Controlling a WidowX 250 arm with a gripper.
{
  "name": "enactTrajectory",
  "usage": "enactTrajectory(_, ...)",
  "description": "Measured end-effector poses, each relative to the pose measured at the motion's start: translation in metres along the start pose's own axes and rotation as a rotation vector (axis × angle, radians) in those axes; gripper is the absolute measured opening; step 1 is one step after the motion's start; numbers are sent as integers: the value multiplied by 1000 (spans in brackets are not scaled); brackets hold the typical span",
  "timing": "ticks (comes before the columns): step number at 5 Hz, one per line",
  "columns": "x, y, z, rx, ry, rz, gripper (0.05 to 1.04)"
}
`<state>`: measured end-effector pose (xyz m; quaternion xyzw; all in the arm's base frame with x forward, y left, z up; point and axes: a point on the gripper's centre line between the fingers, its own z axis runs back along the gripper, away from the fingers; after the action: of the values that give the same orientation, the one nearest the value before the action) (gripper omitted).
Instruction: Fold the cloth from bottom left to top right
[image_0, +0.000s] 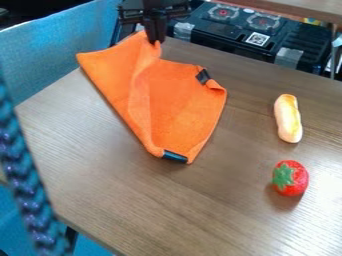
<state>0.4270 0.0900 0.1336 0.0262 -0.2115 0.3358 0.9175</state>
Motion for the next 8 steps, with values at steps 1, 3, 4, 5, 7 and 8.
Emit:
enactTrajectory(1,2,-21,-8,3,-16,-2,51)
enactTrajectory(3,3,-56,-16,0,-29,8,72)
enactTrajectory(4,4,-62,-16,-12,-51,20,217)
enactTrajectory(5,3,-63,-23,-10,-47,21,471)
enactTrajectory(7,2,-70,-28,-120,-48,-78,993)
enactTrajectory(8,21,-41,0,-250,-98,-191,1001)
